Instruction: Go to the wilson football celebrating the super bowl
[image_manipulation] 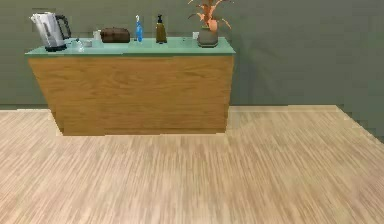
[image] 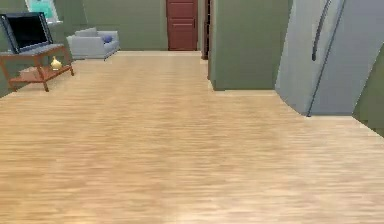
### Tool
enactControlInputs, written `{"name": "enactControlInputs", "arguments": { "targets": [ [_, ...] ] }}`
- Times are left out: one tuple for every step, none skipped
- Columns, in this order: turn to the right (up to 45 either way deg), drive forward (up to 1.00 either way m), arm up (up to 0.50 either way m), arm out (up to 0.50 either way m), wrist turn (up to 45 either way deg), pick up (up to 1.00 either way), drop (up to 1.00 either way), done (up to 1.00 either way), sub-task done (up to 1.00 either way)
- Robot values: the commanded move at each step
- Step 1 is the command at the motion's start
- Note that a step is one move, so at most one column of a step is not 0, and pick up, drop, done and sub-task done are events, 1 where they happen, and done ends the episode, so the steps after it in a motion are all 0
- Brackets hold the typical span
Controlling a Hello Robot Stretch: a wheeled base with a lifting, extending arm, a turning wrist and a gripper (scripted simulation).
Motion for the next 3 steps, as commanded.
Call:
{"name": "enactControlInputs", "arguments": {
  "targets": [
    [0.0, 1.00, 0.00, 0.00, 0.0, 0.00, 0.00, 0.00, 0.00],
    [0.0, 1.00, 0.00, 0.00, 0.0, 0.00, 0.00, 0.00, 0.00],
    [0.0, 1.00, 0.00, 0.00, 0.0, 0.00, 0.00, 0.00, 0.00]
  ]
}}
